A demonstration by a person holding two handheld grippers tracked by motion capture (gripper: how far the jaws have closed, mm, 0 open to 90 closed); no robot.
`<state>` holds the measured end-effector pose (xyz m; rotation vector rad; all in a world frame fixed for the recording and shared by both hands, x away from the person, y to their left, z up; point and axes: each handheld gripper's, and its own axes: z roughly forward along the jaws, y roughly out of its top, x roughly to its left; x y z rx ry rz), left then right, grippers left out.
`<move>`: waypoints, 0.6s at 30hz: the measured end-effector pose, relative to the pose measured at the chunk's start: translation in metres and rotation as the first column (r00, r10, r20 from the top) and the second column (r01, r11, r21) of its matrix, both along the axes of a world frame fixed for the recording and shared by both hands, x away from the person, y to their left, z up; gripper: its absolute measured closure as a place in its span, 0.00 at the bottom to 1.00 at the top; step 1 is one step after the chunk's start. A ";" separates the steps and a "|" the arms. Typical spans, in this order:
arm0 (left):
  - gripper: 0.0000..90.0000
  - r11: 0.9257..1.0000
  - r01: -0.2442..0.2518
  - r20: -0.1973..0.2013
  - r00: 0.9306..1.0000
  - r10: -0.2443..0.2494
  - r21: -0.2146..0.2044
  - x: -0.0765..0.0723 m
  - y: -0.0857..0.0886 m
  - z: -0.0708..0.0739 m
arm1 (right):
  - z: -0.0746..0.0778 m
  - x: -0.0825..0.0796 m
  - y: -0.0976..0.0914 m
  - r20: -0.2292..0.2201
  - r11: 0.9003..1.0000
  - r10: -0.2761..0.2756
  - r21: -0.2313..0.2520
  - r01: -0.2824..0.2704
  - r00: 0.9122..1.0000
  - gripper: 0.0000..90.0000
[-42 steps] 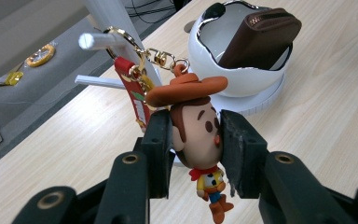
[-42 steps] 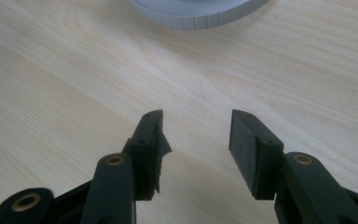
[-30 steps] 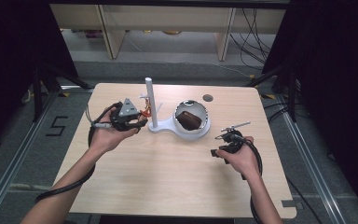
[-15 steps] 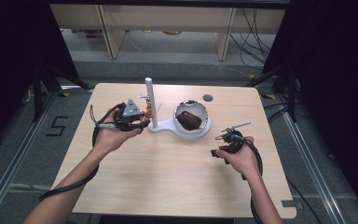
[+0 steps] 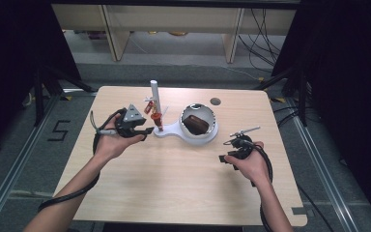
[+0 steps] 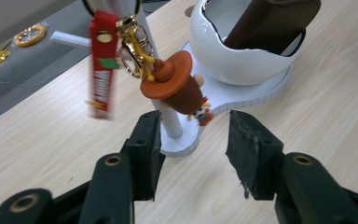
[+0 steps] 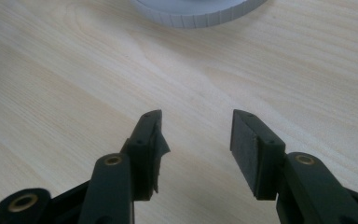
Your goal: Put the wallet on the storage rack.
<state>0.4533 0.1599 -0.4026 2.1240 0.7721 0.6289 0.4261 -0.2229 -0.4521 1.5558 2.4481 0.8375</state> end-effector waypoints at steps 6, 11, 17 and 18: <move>0.51 1.000 -0.011 -0.001 1.000 0.011 0.002 -0.005 0.013 -0.003 | -0.002 -0.001 -0.001 0.005 1.000 0.001 -0.005 -0.001 1.000 0.60; 0.48 0.999 -0.034 0.004 0.999 0.034 -0.005 -0.011 0.027 -0.008 | -0.003 -0.002 -0.002 -0.004 1.000 -0.006 -0.001 0.006 1.000 0.60; 0.44 0.998 -0.061 0.005 0.998 0.061 -0.002 -0.019 0.048 -0.015 | -0.007 -0.003 -0.005 0.020 1.000 -0.005 -0.014 0.006 1.000 0.60; 0.44 0.998 -0.060 0.005 0.998 0.060 -0.002 -0.019 0.050 -0.017 | -0.007 -0.004 -0.006 0.015 1.000 -0.011 -0.008 0.011 1.000 0.59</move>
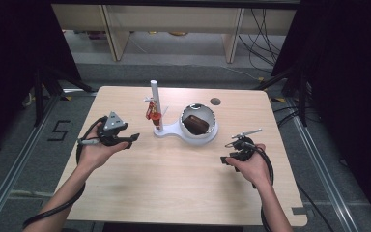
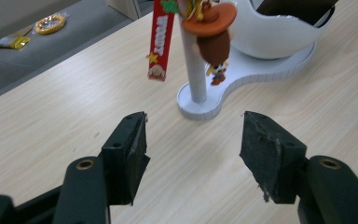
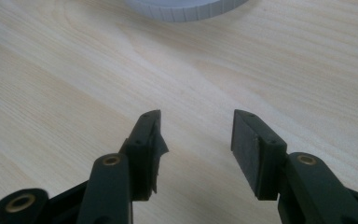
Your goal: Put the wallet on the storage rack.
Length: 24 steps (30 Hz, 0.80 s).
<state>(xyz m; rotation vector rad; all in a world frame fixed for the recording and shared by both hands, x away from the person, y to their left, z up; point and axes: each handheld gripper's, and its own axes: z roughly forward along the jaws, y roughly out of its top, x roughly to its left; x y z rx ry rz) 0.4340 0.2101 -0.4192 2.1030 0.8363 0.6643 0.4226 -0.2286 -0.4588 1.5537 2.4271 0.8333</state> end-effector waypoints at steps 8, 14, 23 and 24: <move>0.43 0.998 -0.044 -0.012 0.999 0.044 -0.034 -0.014 0.024 -0.019 | -0.003 -0.002 -0.004 0.019 1.000 0.001 -0.003 0.000 1.000 0.59; 0.40 0.995 -0.067 0.001 0.998 0.067 -0.079 -0.023 0.041 -0.030 | -0.005 -0.005 -0.008 0.044 1.000 -0.014 0.007 0.013 0.999 0.59; 0.39 0.977 -0.147 -0.004 0.989 0.149 -0.156 -0.041 0.061 -0.058 | -0.010 -0.011 -0.012 0.056 0.997 -0.055 0.052 0.052 0.997 0.59; 0.39 0.974 -0.147 0.001 0.989 0.150 -0.172 -0.042 0.062 -0.064 | -0.013 -0.013 -0.013 0.046 0.997 -0.045 0.062 0.042 0.998 0.59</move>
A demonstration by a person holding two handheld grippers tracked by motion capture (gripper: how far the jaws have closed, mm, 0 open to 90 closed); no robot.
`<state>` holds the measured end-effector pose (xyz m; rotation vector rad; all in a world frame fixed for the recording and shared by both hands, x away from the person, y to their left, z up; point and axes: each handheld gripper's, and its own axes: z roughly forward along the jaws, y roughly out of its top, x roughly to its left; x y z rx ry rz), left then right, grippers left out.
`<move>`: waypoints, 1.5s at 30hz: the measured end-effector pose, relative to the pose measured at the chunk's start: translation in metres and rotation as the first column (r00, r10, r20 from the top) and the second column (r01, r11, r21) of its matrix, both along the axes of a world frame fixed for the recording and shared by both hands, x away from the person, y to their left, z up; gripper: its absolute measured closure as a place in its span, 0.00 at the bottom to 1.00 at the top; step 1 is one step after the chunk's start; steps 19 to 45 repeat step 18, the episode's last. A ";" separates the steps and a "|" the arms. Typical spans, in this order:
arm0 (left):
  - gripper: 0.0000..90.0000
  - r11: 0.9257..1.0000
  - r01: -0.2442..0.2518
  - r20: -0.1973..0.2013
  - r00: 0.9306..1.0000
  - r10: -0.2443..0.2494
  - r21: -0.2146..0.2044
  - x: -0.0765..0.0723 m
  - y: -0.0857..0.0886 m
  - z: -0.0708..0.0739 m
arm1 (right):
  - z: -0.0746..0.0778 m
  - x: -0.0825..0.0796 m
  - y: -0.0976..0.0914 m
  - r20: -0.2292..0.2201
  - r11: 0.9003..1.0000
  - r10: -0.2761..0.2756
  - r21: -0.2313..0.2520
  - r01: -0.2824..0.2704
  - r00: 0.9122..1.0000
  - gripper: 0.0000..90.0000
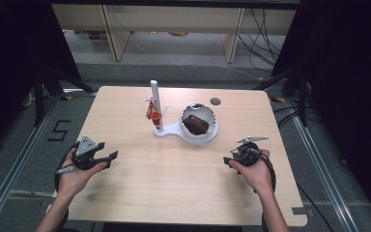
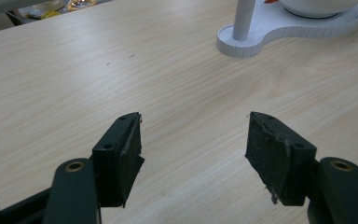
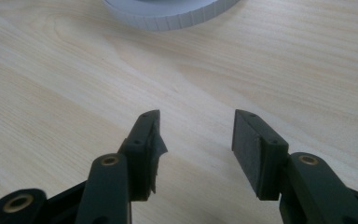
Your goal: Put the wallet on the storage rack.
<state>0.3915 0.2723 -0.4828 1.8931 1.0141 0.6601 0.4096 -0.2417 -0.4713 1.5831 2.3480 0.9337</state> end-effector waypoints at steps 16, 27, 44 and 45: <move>0.33 0.986 -0.088 0.051 0.994 0.096 -0.141 -0.019 0.000 -0.035 | -0.025 -0.012 0.000 0.214 0.996 -0.039 0.090 0.020 0.976 0.55; 0.33 0.984 -0.082 0.069 0.993 0.094 -0.160 -0.020 0.001 -0.038 | -0.025 -0.012 -0.003 0.239 0.997 -0.019 0.082 -0.001 0.971 0.54; 0.33 0.984 -0.082 0.069 0.993 0.094 -0.160 -0.020 0.001 -0.038 | -0.025 -0.012 -0.003 0.239 0.997 -0.019 0.082 -0.001 0.971 0.54; 0.33 0.984 -0.082 0.069 0.993 0.094 -0.160 -0.020 0.001 -0.038 | -0.025 -0.012 -0.003 0.239 0.997 -0.019 0.082 -0.001 0.971 0.54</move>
